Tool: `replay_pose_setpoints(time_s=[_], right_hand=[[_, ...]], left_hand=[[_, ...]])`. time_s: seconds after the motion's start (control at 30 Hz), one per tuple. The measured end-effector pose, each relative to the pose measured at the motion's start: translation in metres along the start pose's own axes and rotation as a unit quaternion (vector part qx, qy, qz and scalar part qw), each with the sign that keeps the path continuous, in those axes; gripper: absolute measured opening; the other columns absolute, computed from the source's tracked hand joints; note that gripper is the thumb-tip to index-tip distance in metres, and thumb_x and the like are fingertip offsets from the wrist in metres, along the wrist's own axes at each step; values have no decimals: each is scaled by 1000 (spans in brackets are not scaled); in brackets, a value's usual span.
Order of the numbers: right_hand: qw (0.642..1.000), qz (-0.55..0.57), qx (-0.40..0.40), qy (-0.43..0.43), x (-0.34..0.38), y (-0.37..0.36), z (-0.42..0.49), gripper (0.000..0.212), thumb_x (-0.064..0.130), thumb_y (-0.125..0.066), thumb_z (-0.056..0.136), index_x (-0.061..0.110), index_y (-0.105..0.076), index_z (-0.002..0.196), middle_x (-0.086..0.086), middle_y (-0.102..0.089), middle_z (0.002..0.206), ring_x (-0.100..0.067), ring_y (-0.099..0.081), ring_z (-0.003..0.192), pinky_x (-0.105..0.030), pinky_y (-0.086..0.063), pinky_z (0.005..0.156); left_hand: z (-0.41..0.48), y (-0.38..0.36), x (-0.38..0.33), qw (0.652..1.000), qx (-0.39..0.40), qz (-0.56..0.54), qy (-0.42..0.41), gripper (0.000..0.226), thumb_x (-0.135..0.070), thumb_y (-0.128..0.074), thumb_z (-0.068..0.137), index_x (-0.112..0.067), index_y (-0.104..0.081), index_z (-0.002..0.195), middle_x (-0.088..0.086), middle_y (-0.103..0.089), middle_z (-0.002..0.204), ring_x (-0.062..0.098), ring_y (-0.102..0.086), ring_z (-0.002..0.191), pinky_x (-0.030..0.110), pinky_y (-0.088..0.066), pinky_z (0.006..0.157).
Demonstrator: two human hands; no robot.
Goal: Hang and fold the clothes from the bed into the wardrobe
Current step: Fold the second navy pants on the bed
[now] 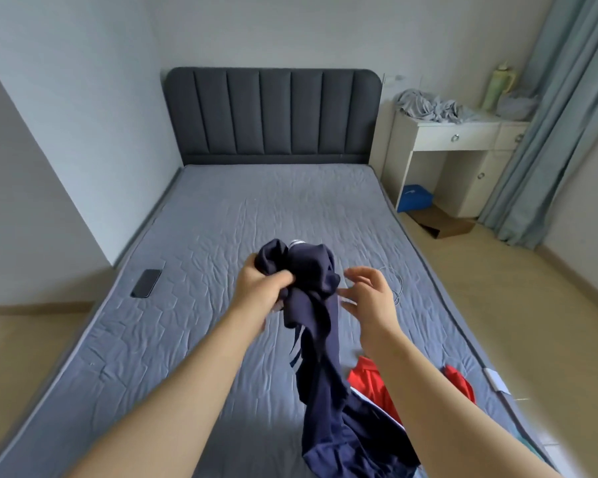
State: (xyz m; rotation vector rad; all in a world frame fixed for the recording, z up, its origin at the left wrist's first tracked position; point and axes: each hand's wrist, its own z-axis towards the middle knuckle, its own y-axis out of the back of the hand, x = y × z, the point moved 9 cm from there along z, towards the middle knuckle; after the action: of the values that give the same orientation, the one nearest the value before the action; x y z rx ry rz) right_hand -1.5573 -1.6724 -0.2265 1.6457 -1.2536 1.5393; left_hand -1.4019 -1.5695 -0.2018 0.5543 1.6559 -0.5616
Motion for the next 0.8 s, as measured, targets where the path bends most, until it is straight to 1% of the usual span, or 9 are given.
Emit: replay_pose_setpoints(time_s=[0.03,0.07,0.1,0.2,0.3,0.37,0.53,0.67,0.8], right_hand=[[997,-79,-11,5,-3,8,2,37,-11,-44,82,18,-51,104,-11,-59,101,-18,-62,87,-28,-51,77],[990,-138,20,9,-6,5,2,48,-9,-49,79,23,-45,115,-9,-19,127,-17,-60,91,-26,-52,77],[983,-165,77,14,-11,-4,0,58,-8,-56,77,28,-41,120,19,-39,96,-14,-60,90,-22,-53,70],[965,-175,190,33,-18,-29,-3,60,-4,-71,70,38,-46,105,21,-63,92,0,-62,86,-12,-47,62],[968,-192,161,18,-4,-34,1,21,15,-69,80,31,-57,85,20,-67,64,2,-62,62,-8,-45,50],[981,-153,122,-2,8,-31,5,12,17,-66,84,25,-59,78,13,-65,59,-3,-61,57,-13,-46,50],[993,38,75,-77,44,-34,9,11,23,-61,87,15,-64,94,-4,-68,78,-20,-64,73,-29,-48,63],[988,113,57,-90,81,-37,17,32,37,-61,86,13,-62,108,-8,-68,100,-25,-63,93,-37,-50,82],[978,180,81,-71,101,-42,24,37,40,-57,89,13,-56,114,-9,-58,120,-25,-55,108,-37,-42,95]], left_hand=[[0,-2,-10,999,3,-45,6,22,6,-56,80,-14,-55,90,3,-55,66,6,-52,45,16,-40,41],[1,-6,-24,996,21,-88,5,19,4,-55,83,-12,-57,93,3,-57,67,7,-55,49,17,-41,44],[0,-13,-39,991,57,-121,-1,16,3,-52,86,-10,-59,93,2,-60,68,8,-58,55,19,-44,48],[-11,-37,-74,968,160,-192,-13,12,-5,-48,89,-5,-60,87,1,-62,67,10,-61,63,20,-50,58],[-19,-53,-101,939,232,-252,-22,22,-12,-51,81,-12,-71,70,-1,-62,66,4,-63,60,16,-53,58],[-16,-55,-112,930,249,-264,-55,29,-21,-46,90,-16,-74,87,0,-69,85,4,-66,79,16,-53,68],[6,-35,-44,983,160,-89,-16,64,-58,-34,84,-35,-24,143,-15,-30,149,9,-30,135,40,-27,110],[-25,-55,30,915,364,152,88,41,-24,-64,86,-32,-48,124,-23,-62,111,-8,-60,100,11,-47,80],[-1,-31,39,954,205,187,114,30,-27,-69,83,-16,-63,111,-5,-70,93,13,-66,89,32,-51,88]])
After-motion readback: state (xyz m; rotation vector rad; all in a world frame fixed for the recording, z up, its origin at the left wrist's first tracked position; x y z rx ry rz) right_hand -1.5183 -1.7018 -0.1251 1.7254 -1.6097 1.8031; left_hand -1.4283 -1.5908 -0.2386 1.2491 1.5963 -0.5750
